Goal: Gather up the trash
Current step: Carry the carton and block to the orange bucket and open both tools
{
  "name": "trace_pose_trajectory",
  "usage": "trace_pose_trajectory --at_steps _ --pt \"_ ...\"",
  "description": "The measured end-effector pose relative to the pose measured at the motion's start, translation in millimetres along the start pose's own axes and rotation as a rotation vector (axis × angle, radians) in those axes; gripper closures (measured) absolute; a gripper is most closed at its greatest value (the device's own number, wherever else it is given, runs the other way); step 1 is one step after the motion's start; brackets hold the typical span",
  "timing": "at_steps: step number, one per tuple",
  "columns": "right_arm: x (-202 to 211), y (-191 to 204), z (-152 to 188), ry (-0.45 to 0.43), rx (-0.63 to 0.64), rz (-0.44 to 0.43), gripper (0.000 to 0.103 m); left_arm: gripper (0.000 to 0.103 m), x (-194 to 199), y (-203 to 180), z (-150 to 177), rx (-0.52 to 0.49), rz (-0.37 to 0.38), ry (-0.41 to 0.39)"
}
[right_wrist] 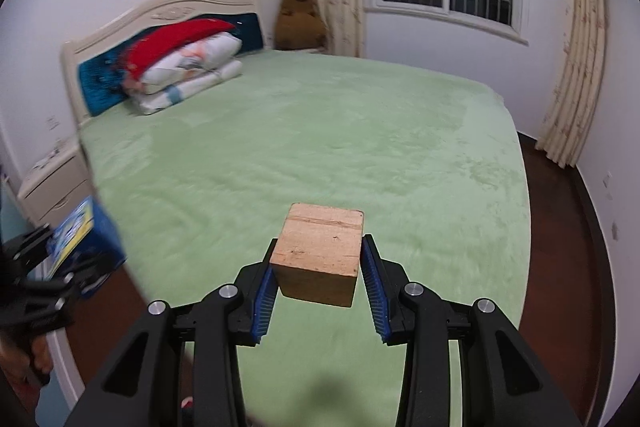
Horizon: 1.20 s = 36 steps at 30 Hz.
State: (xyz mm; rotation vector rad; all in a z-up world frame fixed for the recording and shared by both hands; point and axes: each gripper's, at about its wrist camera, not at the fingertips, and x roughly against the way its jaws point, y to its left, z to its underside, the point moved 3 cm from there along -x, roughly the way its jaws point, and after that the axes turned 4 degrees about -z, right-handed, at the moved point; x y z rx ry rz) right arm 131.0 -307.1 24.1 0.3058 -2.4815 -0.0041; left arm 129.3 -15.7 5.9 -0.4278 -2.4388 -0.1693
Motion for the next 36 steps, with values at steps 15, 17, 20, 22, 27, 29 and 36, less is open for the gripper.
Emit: trace_pose_trajectory --at_steps 15,17,20,22,27,29,36 --pt "76 42 154 0.104 0.004 -0.162 0.064 0.045 41 -46 132 0.069 0.042 0.142" --pt "71 47 177 0.144 -0.006 -0.177 0.064 0.045 35 -47 155 0.082 0.047 0.192" --pt "61 52 207 0.197 -0.034 -0.193 0.064 0.045 24 -50 187 0.095 0.048 0.26" --pt "51 56 229 0.241 -0.051 -0.2 0.064 0.045 14 -52 208 0.107 0.056 0.305" --pt "26 65 277 0.341 -0.087 -0.215 0.064 0.045 -14 -59 247 0.134 0.068 0.407" --pt "16 68 293 0.378 -0.097 -0.216 0.064 0.045 -27 -62 262 0.148 0.081 0.45" --pt "-26 69 342 0.533 -0.146 -0.229 0.064 0.045 -68 -76 309 0.179 0.091 0.587"
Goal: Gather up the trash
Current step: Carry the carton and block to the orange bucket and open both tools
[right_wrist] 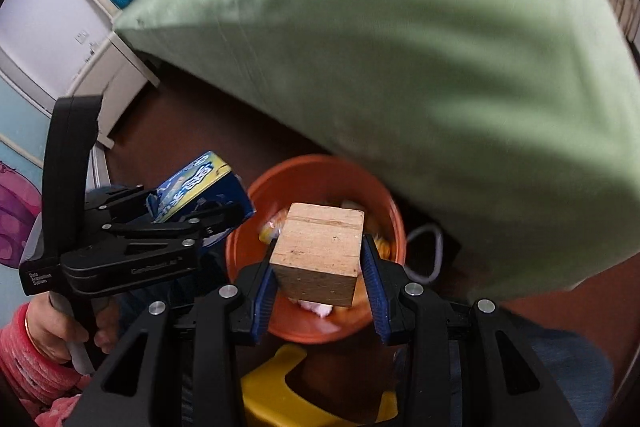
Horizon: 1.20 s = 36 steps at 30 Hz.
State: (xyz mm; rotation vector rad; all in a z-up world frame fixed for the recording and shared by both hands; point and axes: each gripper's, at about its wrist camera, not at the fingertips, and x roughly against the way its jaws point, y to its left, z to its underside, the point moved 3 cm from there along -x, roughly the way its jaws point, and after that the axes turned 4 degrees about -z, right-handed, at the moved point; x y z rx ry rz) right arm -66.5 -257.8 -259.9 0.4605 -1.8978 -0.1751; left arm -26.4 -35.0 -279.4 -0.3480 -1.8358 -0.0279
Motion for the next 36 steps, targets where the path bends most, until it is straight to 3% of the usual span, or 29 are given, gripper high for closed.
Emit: trace_pose_trajectory --at_steps 7,16,17,19,24,31,36 --pt "-43 -11 12 0.107 -0.054 -0.013 0.064 0.045 -47 -2 9 -0.005 -0.021 0.123" --pt "-80 -19 23 0.222 -0.088 -0.009 0.062 0.043 -73 9 8 -0.001 -0.027 0.199" --pt "-81 -19 22 0.223 -0.089 0.002 0.057 0.041 -73 10 8 0.004 -0.031 0.203" --pt "-79 -20 19 0.211 -0.087 0.041 0.025 0.026 -75 12 5 0.028 -0.03 0.22" --pt "-57 -31 6 0.122 -0.108 0.094 0.02 0.021 -71 22 -1 0.082 -0.038 0.226" --pt "5 -27 -18 -0.089 -0.107 0.119 0.018 0.021 -17 22 -27 0.049 -0.121 0.062" --pt "56 -11 -38 -0.245 -0.065 0.142 0.017 0.021 58 13 -61 0.024 -0.152 -0.143"
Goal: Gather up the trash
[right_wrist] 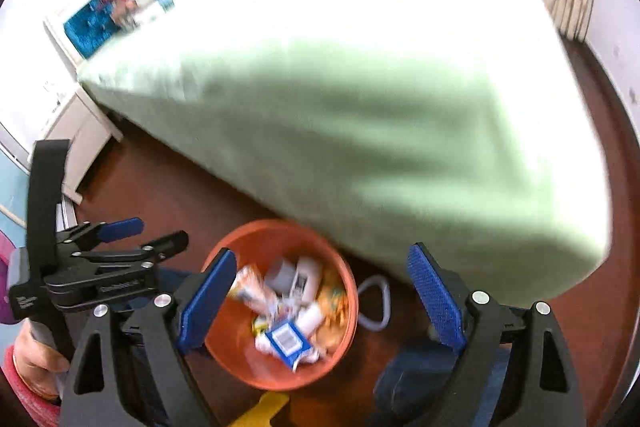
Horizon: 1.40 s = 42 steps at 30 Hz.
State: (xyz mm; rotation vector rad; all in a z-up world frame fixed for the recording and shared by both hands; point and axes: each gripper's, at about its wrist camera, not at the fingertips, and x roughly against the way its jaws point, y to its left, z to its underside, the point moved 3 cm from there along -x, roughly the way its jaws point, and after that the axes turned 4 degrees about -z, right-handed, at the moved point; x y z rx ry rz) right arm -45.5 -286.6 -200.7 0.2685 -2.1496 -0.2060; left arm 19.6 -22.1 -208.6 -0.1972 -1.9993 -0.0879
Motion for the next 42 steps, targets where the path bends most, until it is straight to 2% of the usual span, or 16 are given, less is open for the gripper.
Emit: trace_pose_trajectory --at_steps 4,6,8,12,16,24,42 --pt "42 8 -30 -0.147 0.034 0.02 0.015 0.02 51 0 -26 0.004 -0.011 -0.142" --pt "64 14 -44 -0.218 0.05 0.019 0.014 0.012 81 4 -41 0.021 -0.013 -0.218" --pt "83 19 -54 -0.278 0.061 0.016 0.012 0.012 100 7 -51 0.043 -0.022 -0.277" --pt "114 23 -68 -0.384 0.083 0.034 0.006 0.012 134 16 -66 0.086 -0.033 -0.362" --pt "135 28 -77 -0.457 0.105 0.051 0.006 0.012 156 18 -72 0.108 -0.064 -0.436" --pt "148 28 -79 -0.509 0.099 0.06 0.006 0.012 178 20 -73 0.114 -0.064 -0.494" --pt "166 30 -73 -0.542 0.092 0.052 0.006 0.012 205 14 -70 0.099 -0.077 -0.57"
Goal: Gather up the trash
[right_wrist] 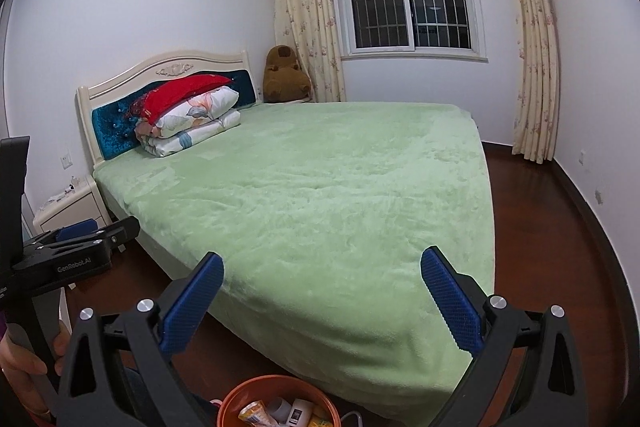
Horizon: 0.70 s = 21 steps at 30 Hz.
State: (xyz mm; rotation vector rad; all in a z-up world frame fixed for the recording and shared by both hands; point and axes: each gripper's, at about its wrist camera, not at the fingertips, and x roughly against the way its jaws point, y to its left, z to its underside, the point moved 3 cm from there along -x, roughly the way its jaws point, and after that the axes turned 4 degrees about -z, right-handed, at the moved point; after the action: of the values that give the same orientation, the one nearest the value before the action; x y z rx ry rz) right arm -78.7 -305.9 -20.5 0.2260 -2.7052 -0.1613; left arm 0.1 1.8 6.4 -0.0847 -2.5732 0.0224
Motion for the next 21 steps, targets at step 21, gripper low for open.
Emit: trace_pose_trajectory --at_steps 21 --pt "4.3 2.3 -4.6 -0.004 0.003 0.002 0.006 0.012 9.7 -5.0 -3.2 -0.018 0.0 -0.024"
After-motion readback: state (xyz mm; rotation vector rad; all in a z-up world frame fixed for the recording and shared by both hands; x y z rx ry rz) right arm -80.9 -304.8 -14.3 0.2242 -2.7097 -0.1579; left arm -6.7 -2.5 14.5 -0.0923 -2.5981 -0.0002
